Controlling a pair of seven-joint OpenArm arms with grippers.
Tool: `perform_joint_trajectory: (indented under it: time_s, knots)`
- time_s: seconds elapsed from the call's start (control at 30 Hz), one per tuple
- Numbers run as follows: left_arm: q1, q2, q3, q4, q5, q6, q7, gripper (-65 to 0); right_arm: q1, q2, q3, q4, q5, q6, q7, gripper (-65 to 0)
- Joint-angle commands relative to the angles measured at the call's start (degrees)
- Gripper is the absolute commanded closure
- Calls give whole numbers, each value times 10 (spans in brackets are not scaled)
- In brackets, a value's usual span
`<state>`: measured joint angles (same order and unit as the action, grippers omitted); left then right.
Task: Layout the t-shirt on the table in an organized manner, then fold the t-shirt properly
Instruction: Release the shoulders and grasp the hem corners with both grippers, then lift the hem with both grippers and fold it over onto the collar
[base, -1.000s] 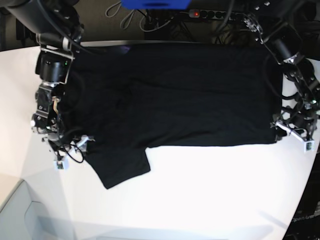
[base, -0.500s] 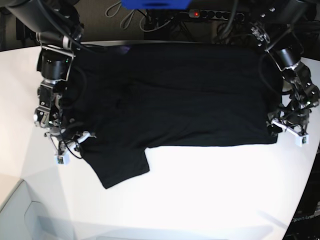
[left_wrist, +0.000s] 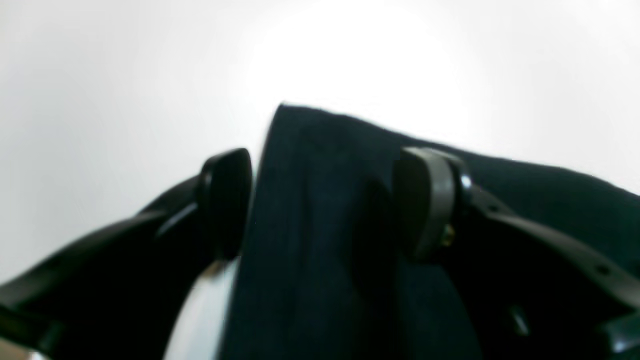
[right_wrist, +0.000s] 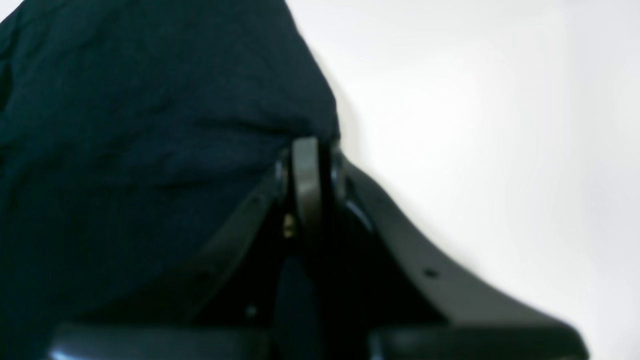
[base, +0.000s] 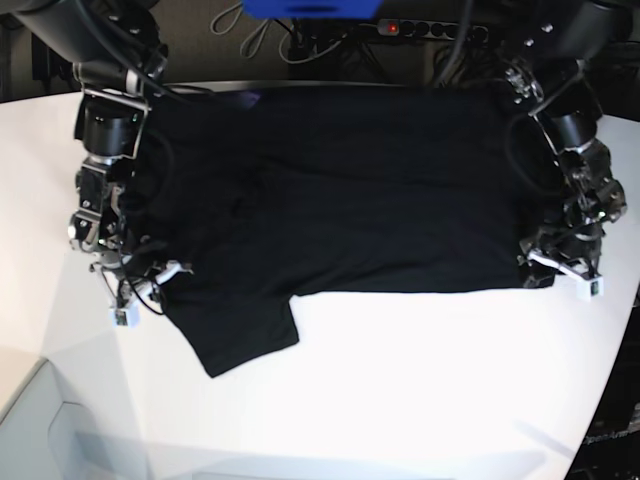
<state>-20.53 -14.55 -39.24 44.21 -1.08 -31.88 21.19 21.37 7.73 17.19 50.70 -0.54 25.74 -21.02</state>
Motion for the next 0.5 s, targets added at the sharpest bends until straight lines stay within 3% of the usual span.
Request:
perform_joint_trajectory:
  time_s: [0.0,0.13,0.2,0.37,0.47]
  knots:
    - [-11,-10,21,-9,0,10,3,-429,1,3,0,2,-6,2,-19,0]
    - [-10,-22,87,-46,-5,49,-18,-411,0,3,0,2,-6,2,-19,0]
    - [-10,-21,95,-47,-5,49,-18,-327,0,4,-1,4,-6,2,-19,0]
    - [-16,-18,96,-45,-5,50,-17,0,0,6,2,6,-6,2,-14,0]
    - [-21,-18,97,-45,-5,48,-14,-9,-5,7,5,41,-4,2,-14,0]
